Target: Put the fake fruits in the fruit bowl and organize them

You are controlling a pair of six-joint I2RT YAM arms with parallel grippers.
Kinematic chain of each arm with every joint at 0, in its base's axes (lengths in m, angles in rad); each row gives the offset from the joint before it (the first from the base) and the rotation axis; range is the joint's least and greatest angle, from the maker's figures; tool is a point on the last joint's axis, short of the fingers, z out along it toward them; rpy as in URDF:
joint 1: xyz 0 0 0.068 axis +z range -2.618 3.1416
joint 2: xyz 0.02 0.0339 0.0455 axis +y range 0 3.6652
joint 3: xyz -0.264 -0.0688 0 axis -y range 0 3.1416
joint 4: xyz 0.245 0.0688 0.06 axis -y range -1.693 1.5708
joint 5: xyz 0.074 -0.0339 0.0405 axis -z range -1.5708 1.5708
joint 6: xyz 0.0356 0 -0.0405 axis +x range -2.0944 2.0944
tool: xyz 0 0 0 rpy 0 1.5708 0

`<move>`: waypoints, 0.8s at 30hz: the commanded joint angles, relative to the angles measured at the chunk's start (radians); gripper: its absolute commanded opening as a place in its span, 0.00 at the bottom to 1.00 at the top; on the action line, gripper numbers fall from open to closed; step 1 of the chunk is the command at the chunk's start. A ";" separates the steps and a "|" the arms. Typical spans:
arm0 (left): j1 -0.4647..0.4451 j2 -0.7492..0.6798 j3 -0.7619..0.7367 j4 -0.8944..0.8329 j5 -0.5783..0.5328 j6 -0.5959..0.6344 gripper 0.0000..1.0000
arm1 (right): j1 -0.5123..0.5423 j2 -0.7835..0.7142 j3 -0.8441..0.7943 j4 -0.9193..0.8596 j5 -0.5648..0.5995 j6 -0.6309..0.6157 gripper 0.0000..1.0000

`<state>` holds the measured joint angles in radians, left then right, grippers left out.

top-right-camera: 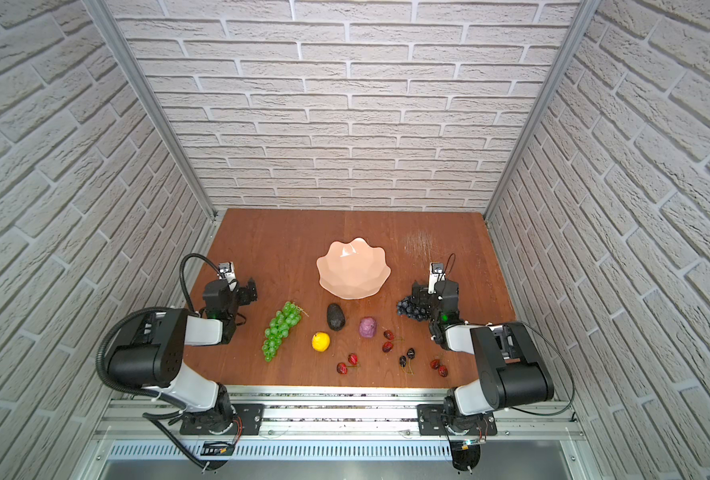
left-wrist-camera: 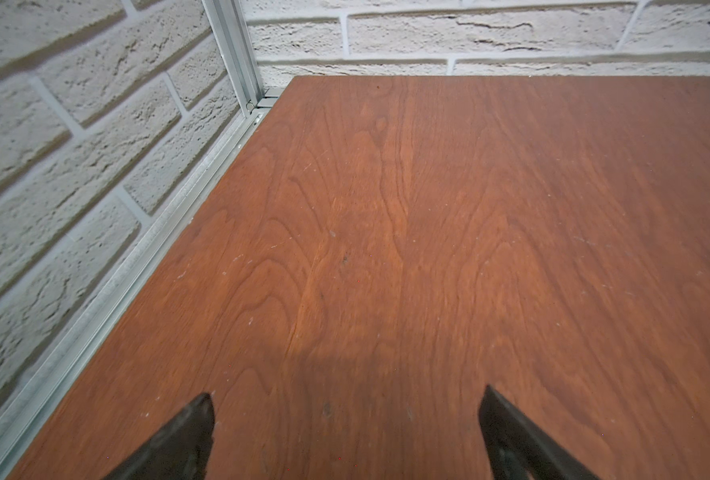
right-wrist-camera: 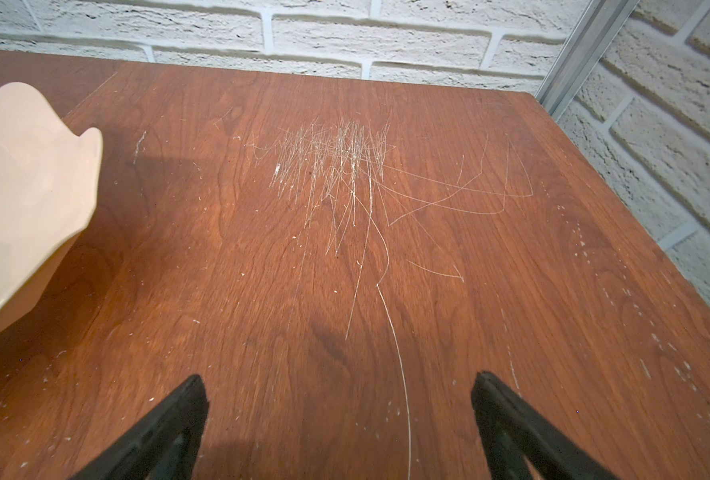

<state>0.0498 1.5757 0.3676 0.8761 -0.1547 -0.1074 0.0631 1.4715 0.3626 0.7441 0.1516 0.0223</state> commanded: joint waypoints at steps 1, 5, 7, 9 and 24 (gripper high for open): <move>0.007 -0.008 0.013 0.058 -0.007 -0.006 0.98 | 0.000 -0.021 0.013 0.024 -0.007 0.006 1.00; -0.001 -0.071 0.103 -0.144 -0.034 -0.007 0.98 | 0.003 -0.123 0.075 -0.141 -0.069 -0.042 1.00; -0.001 -0.105 0.213 -0.364 -0.089 -0.027 0.98 | 0.003 -0.199 0.161 -0.336 -0.031 -0.023 1.00; -0.005 -0.121 0.271 -0.457 -0.106 -0.029 0.98 | 0.003 -0.278 0.168 -0.329 -0.026 -0.031 1.00; -0.381 -0.318 0.669 -1.420 -0.101 -0.363 0.98 | 0.133 -0.331 0.600 -1.106 -0.159 0.193 0.94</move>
<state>-0.2714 1.2808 1.0092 -0.2836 -0.3168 -0.3580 0.1368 1.1316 0.9253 -0.2031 0.0402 0.1802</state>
